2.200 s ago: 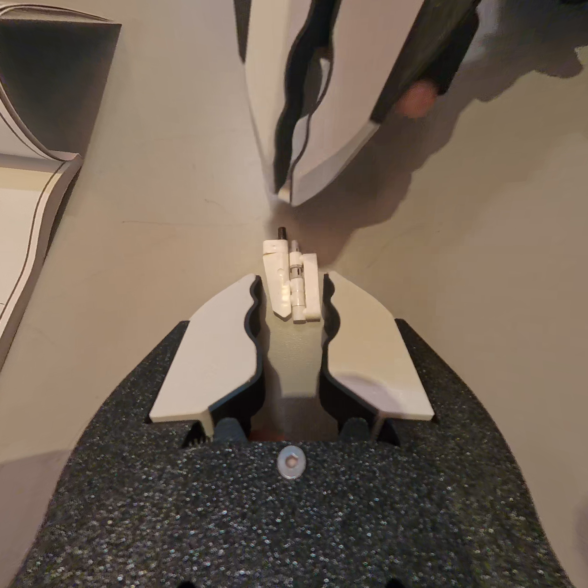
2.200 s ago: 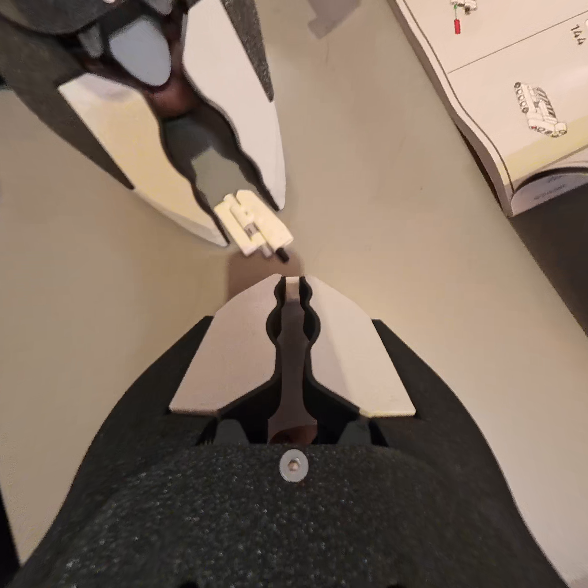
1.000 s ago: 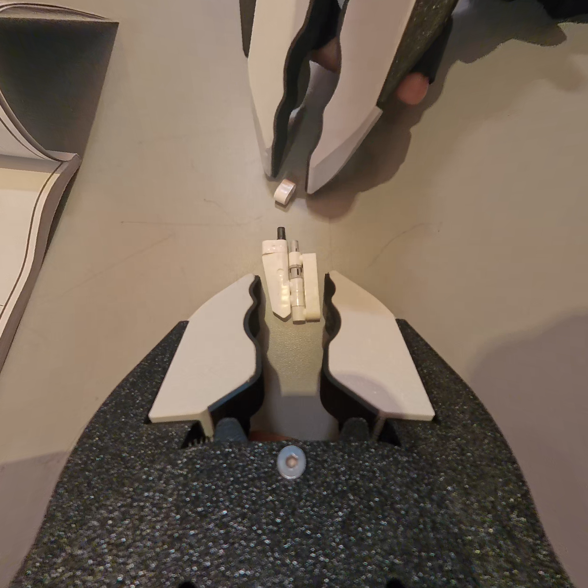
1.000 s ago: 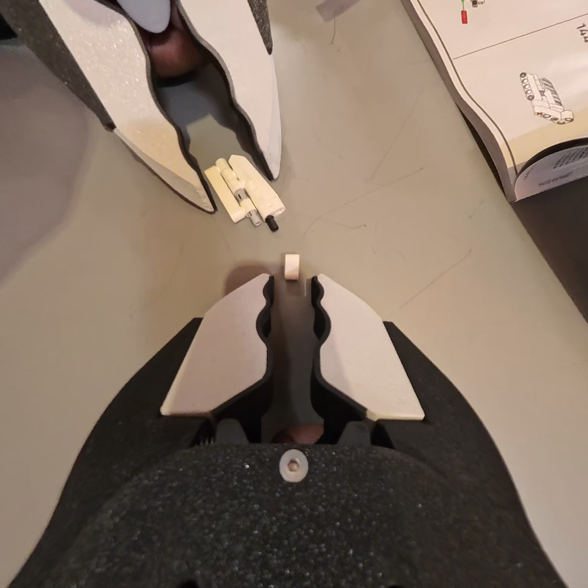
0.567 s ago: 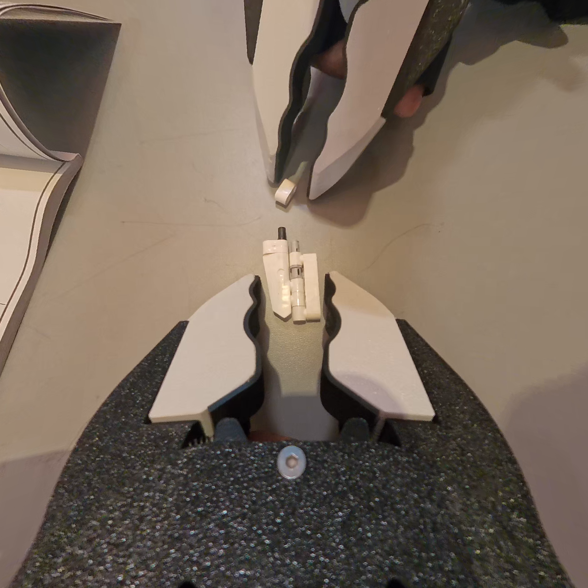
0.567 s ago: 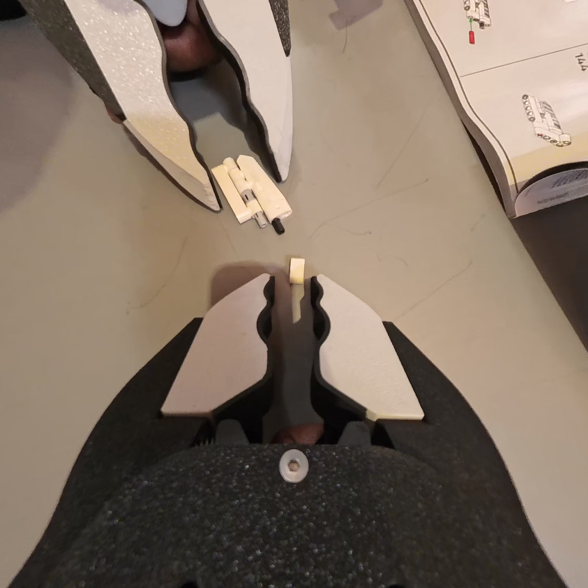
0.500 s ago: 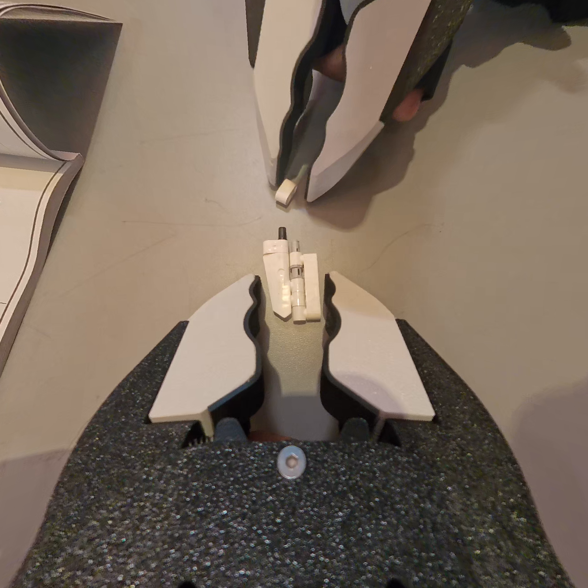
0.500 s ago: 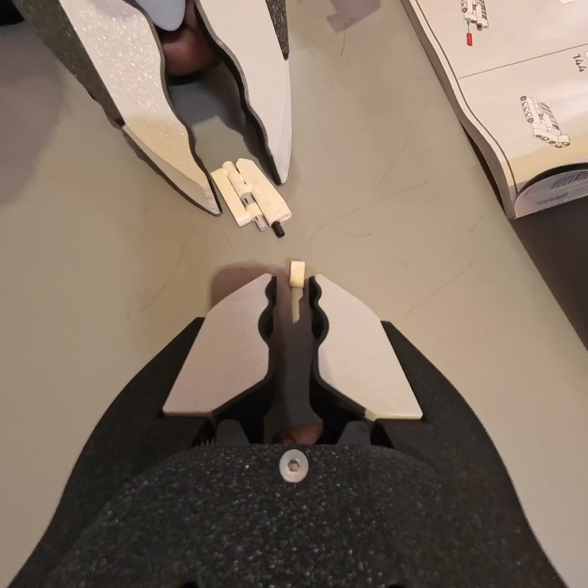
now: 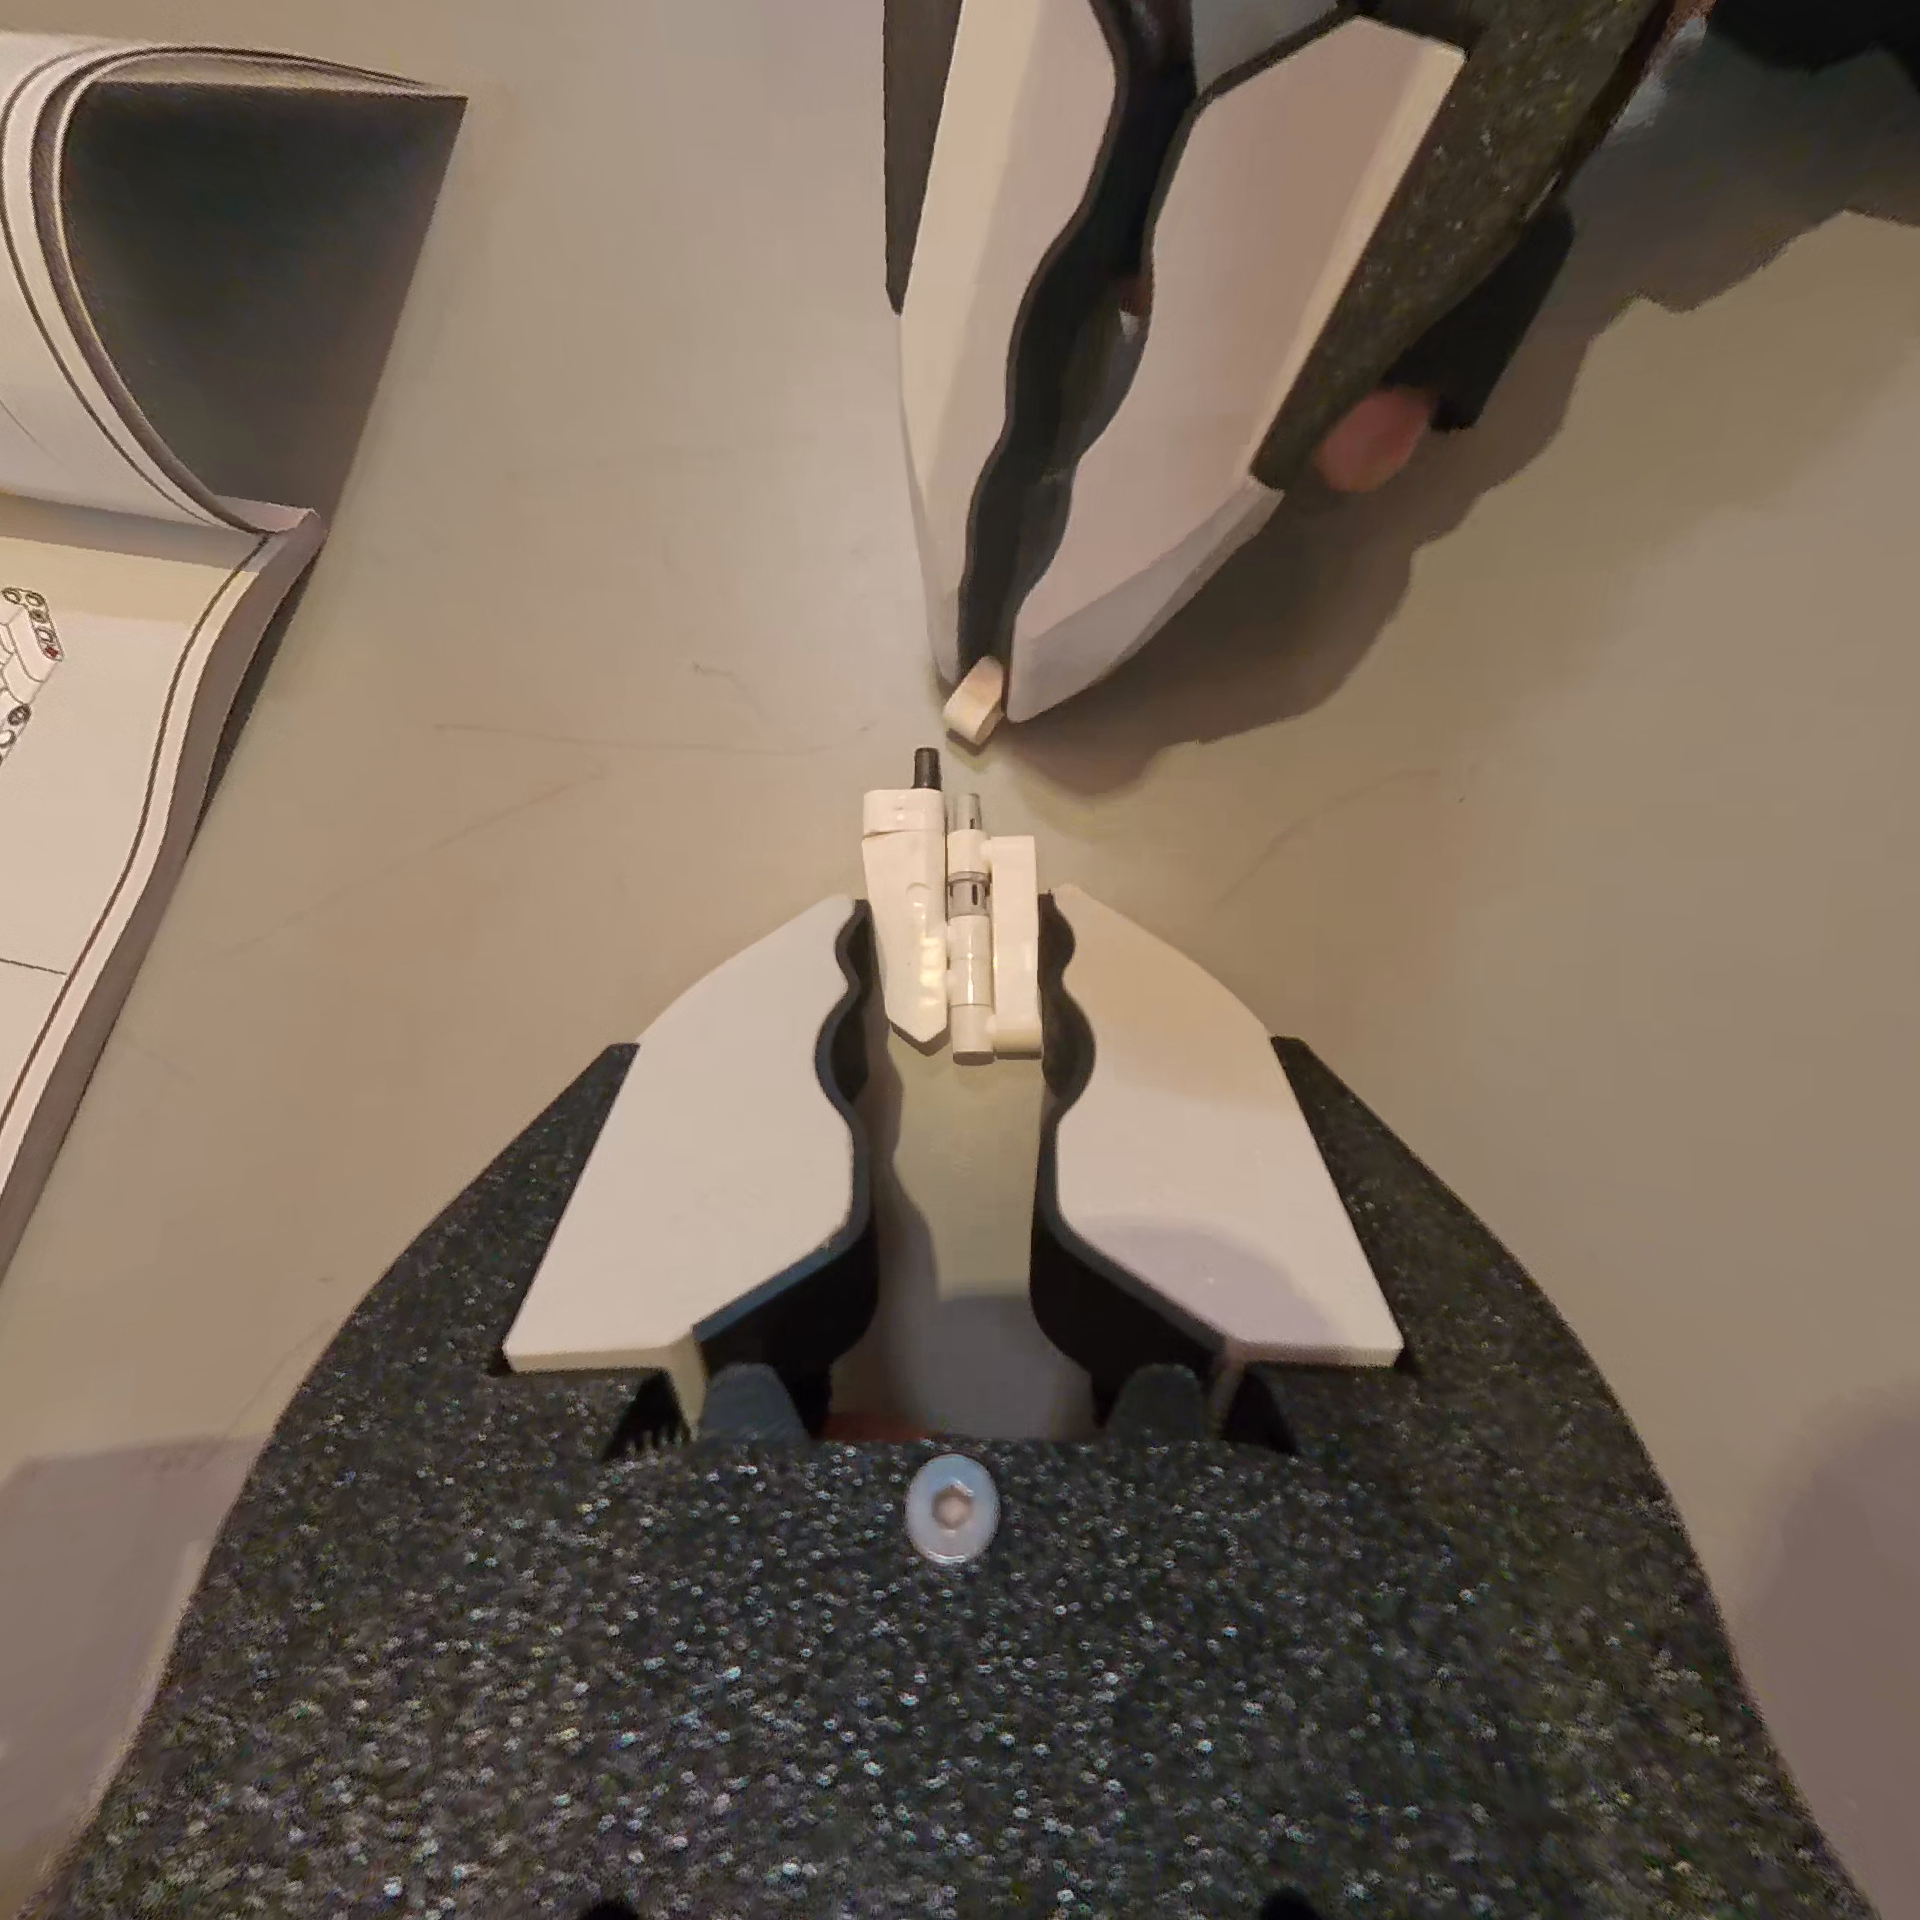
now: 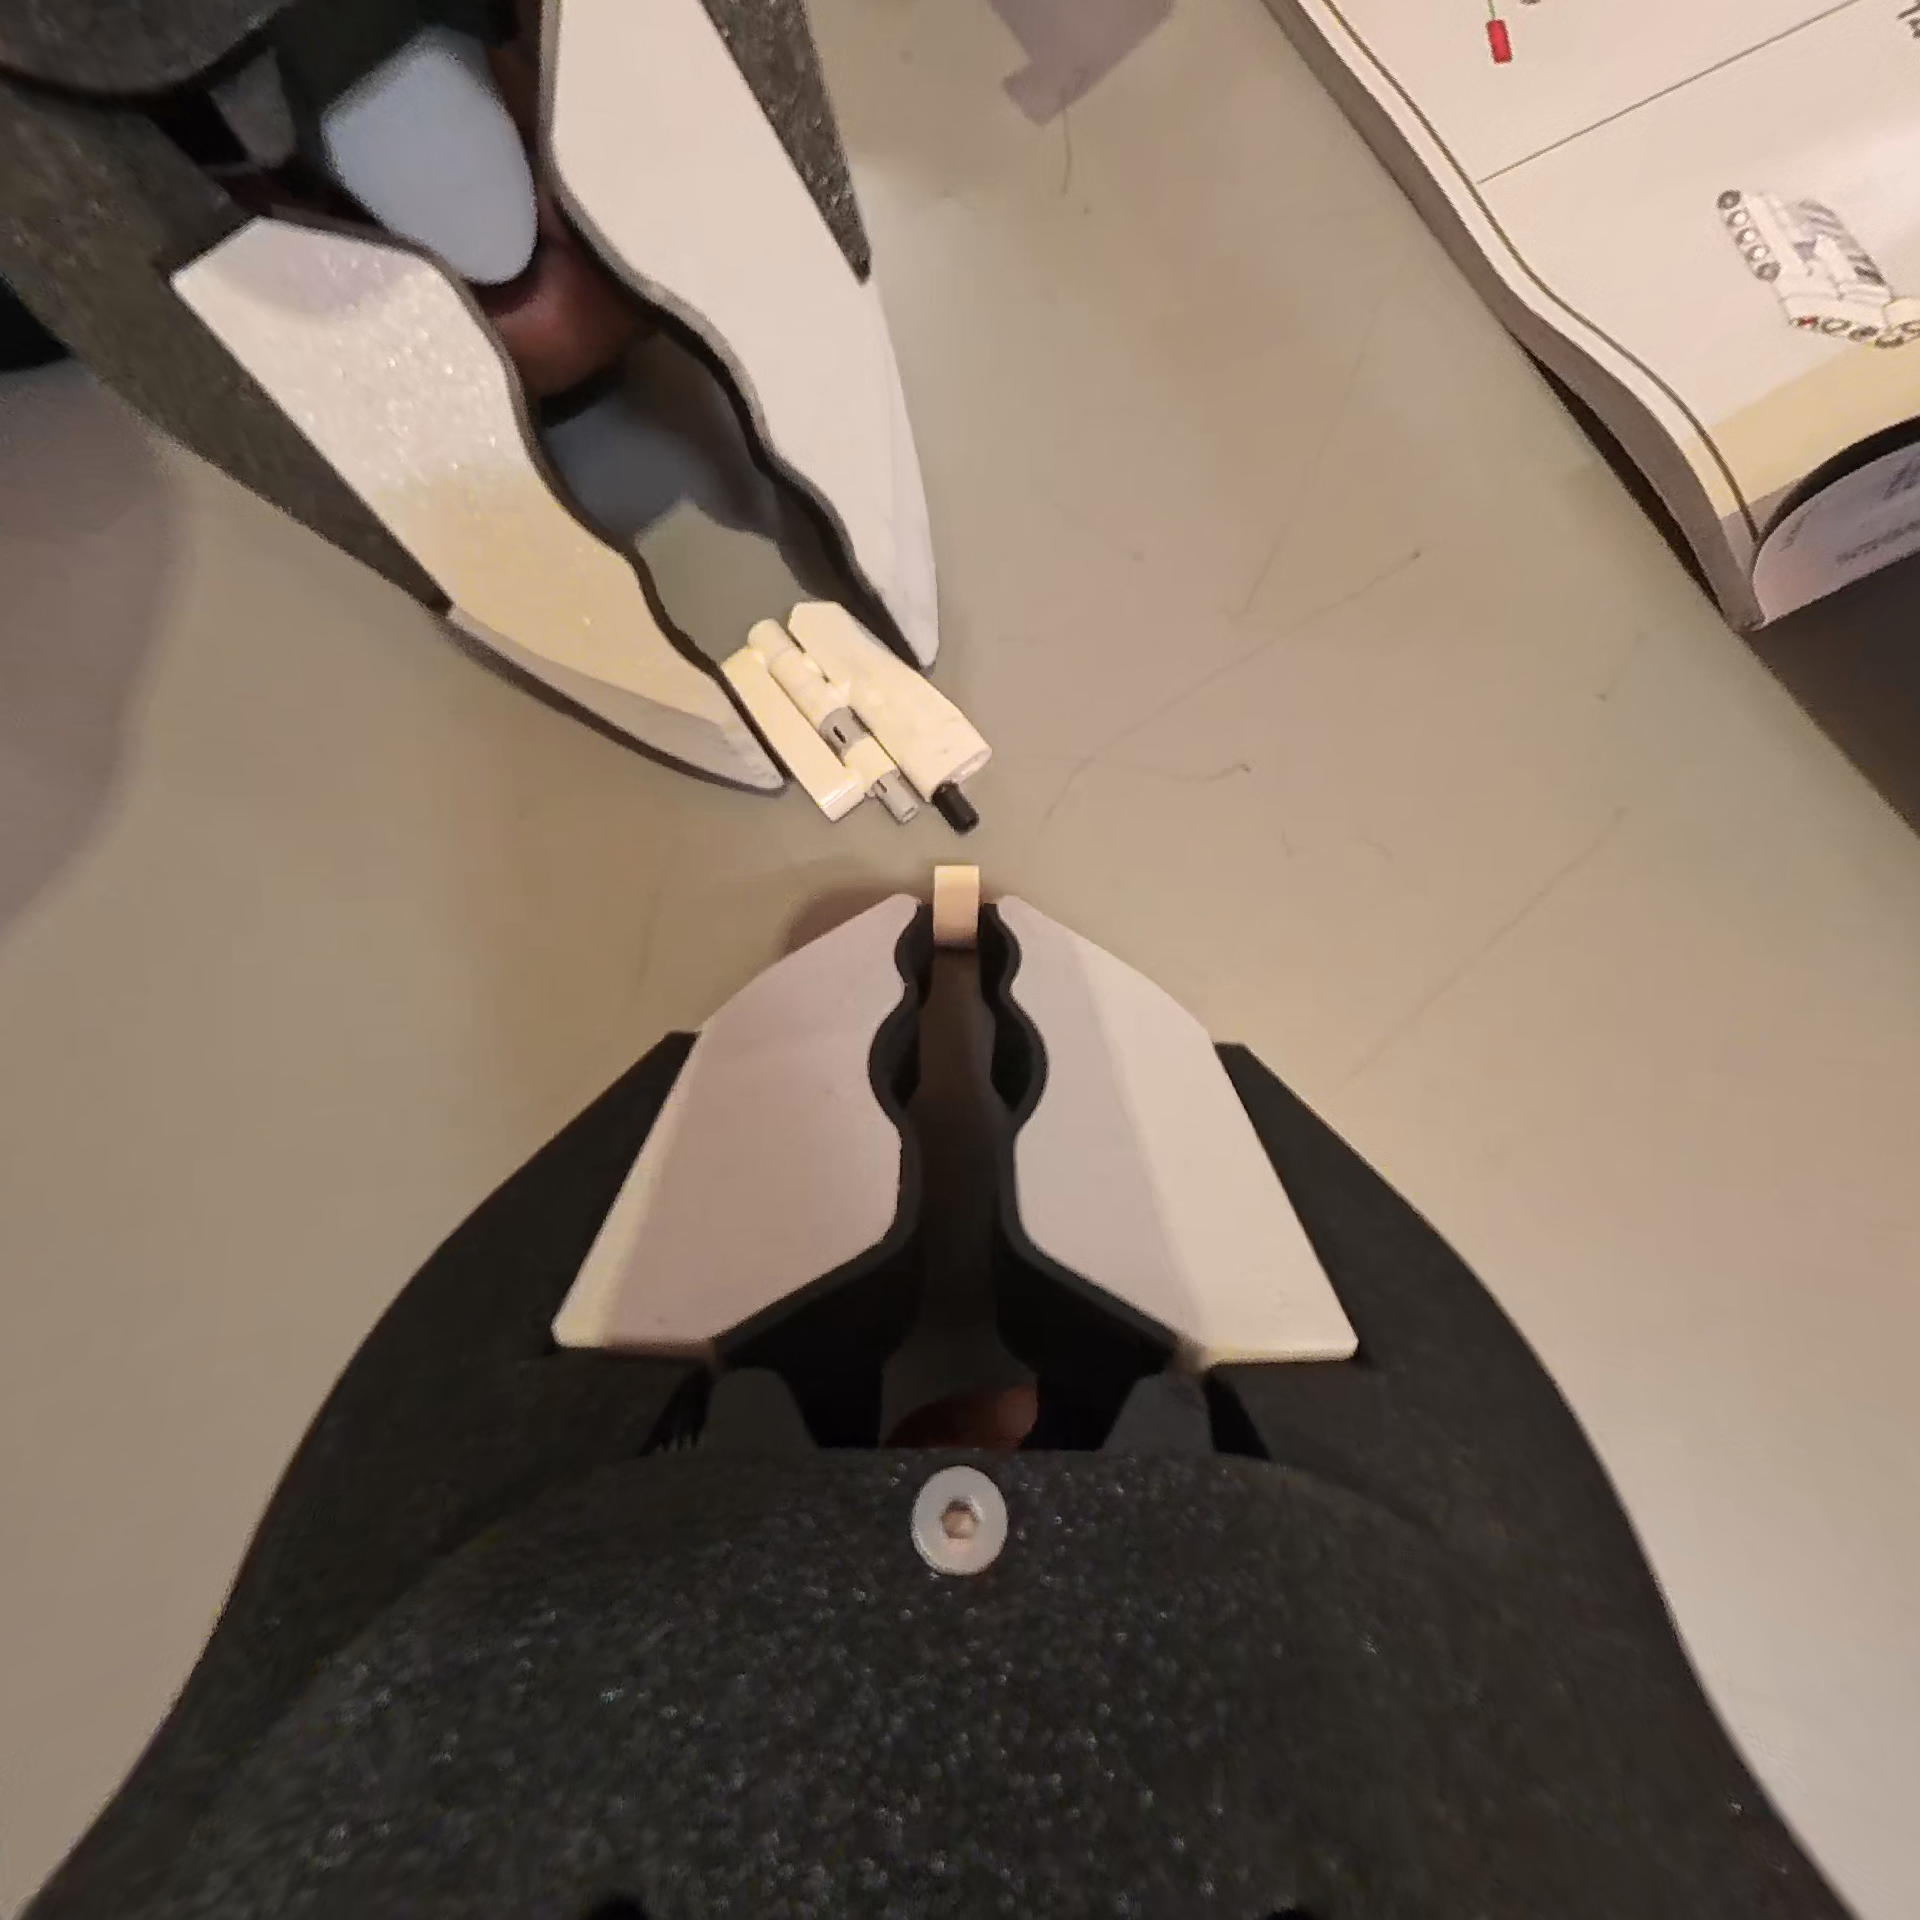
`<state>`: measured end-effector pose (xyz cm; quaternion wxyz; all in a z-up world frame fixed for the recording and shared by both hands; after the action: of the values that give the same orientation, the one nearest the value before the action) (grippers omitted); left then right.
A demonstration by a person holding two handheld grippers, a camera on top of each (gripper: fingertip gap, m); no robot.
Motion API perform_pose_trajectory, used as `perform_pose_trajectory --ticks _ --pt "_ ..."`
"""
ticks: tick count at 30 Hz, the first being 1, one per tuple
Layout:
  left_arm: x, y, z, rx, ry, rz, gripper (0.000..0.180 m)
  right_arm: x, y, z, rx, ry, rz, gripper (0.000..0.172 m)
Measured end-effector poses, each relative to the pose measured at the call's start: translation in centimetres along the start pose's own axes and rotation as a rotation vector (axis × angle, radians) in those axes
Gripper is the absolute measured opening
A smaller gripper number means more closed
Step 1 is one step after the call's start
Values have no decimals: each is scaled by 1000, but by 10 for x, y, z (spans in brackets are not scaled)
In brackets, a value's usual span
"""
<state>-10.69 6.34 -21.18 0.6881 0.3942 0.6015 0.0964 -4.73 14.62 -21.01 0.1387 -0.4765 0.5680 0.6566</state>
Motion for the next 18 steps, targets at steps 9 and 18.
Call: perform_pose_trajectory --ticks 9,18 --pt "3 4 1 -74 64 -7 30 3 6 -3 101 -39 22 8" --pt "3 4 1 -92 75 -7 30 5 8 -3 110 -92 15 8"
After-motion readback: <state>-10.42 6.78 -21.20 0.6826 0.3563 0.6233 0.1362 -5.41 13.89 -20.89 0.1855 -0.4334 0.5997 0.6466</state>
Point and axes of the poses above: each gripper's, where its closed fingertips meet, x out along the fingers, y out of its top, z = x × y across the jaws, the point moved 5 cm from there along -x, back along the fingers, and after that the axes turned 5 degrees about -z, right-handed, at the moved point
